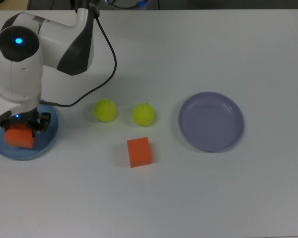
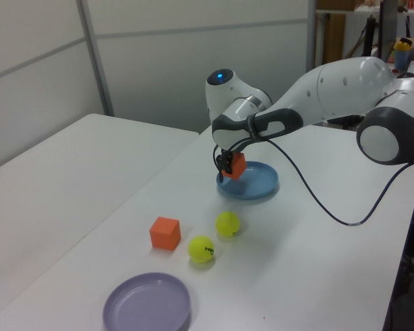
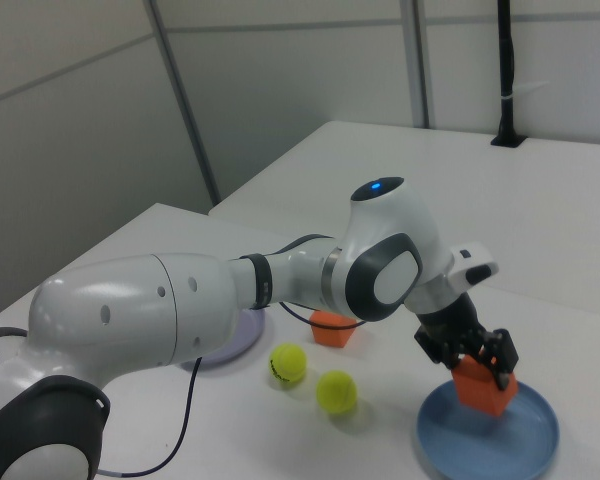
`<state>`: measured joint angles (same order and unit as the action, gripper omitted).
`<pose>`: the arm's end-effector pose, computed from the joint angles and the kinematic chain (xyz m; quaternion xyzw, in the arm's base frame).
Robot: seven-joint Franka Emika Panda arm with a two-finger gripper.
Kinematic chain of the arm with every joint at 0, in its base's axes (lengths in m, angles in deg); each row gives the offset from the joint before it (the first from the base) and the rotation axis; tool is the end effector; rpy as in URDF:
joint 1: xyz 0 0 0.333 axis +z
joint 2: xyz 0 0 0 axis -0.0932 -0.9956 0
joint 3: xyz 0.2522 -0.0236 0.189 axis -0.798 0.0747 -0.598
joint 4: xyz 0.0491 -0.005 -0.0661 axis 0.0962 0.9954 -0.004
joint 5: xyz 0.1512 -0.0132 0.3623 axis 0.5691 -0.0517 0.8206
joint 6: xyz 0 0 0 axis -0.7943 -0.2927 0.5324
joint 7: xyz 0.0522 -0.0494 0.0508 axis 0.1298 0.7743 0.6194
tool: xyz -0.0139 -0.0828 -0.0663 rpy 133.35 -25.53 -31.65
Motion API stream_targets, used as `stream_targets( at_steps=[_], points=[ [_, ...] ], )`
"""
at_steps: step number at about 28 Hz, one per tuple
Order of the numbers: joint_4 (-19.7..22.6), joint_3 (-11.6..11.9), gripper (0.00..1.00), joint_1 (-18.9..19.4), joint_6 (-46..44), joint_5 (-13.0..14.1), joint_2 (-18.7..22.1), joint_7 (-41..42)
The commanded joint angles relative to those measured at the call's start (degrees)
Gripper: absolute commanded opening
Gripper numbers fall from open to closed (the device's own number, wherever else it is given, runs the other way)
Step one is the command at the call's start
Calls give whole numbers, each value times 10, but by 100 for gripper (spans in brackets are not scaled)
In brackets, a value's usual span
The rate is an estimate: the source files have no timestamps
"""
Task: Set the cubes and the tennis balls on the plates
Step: 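Carry the orange cube to the light blue plate and release, then move the gripper to the second orange cube and grasp it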
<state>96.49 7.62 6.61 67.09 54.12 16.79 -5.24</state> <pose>0.7394 -0.0729 0.3681 0.9808 0.0952 0.0652 0.1569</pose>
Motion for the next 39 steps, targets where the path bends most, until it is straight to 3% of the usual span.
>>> stream_targets(
  at_steps=[1, 12, 18, 21, 29, 34, 39],
  points=[
    [11, 8, 100, 8, -60, -11, 27, 22],
    [10, -1, 100, 15, -75, 9, 66, 24],
    [11, -32, 100, 51, -75, 40, 83, 19],
    [11, -61, 100, 69, -75, 30, 80, 4],
    [15, -76, 100, 119, -69, 35, 69, -2],
    [15, -104, 100, 131, -66, 23, 46, -21],
    [17, -105, 100, 153, -28, 4, 28, -31]
  ],
)
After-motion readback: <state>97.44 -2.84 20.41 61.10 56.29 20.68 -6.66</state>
